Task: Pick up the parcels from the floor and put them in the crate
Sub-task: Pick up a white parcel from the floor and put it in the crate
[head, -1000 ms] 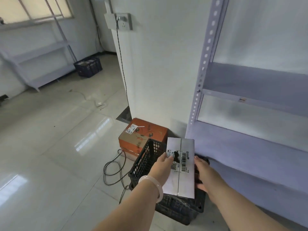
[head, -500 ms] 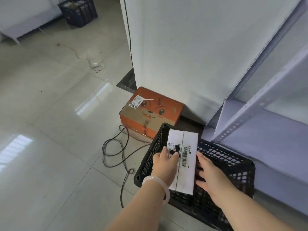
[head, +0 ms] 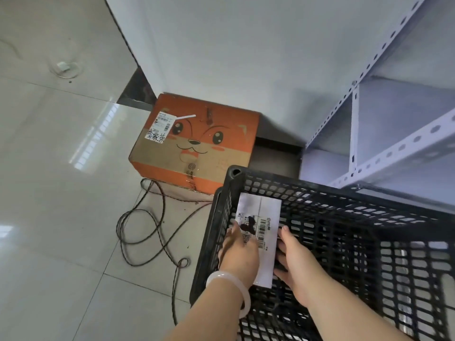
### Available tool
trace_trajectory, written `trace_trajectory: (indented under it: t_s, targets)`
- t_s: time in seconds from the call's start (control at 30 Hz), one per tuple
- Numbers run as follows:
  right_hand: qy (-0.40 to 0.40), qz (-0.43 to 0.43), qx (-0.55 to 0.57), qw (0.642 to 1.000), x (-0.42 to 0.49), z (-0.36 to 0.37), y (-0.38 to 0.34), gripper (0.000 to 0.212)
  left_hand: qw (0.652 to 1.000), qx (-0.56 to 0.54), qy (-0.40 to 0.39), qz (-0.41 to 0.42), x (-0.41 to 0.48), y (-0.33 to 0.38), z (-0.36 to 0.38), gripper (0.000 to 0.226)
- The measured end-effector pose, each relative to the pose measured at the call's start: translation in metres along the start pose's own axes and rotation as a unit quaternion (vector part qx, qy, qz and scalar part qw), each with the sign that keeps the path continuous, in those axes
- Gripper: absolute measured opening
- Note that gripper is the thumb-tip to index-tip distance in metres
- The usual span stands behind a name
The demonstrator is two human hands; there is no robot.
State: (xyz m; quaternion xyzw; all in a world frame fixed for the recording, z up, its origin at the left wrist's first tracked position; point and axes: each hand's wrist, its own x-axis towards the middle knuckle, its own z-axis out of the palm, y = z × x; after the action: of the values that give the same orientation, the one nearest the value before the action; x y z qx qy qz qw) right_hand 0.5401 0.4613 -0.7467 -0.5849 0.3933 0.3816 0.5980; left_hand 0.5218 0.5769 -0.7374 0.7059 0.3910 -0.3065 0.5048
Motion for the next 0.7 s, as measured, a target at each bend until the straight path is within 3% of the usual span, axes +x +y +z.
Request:
trace_trajectory:
  t_s: [0.23,0.4,0.7]
  targets:
    - [0.001,0.022,-0.015,1.0,0.023,0.006,0.007,0.044,1.0,-0.001,0.022,-0.002,0.017,-0.004,0.005,0.061]
    - [0.011,-0.013,-0.117,0.993,0.01,0.005,0.002,0.056,0.999,0.024,0.018,0.018,-0.002,-0.008,0.005,0.062]
    - [0.063,-0.11,-0.183,0.975,-0.112,-0.038,-0.037,0.051,0.996,-0.055,-0.007,0.073,-0.105,0.033,-0.03,0.05]
